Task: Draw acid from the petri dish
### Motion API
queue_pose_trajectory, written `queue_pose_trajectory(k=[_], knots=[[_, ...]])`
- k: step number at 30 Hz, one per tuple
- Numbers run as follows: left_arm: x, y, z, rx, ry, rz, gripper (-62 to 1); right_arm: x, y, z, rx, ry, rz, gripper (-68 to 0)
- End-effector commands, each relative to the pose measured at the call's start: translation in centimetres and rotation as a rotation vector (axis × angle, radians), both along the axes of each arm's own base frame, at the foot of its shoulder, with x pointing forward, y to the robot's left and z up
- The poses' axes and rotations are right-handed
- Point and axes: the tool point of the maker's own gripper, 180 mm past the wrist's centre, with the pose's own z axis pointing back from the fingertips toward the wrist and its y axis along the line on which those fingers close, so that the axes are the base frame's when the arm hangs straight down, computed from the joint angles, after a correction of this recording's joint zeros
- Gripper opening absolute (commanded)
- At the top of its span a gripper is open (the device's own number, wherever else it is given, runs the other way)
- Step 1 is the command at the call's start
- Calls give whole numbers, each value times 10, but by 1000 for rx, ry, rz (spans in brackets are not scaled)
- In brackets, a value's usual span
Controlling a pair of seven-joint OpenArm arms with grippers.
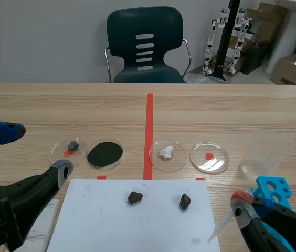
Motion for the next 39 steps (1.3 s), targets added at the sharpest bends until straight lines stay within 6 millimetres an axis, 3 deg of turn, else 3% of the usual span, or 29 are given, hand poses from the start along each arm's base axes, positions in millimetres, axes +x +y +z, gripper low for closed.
queue_pose_trajectory(k=[1, 15, 39], knots=[[2, -1, 10, -17, -29, 1, 14, 2, -3, 13, 13, -43, -6, -660], [2, -1, 10, -17, -29, 1, 14, 21, 2, 43, -35, -106, 1, -660], [2, -1, 10, -17, -29, 1, 14, 132, -9, 86, -58, -235, -45, -660]])
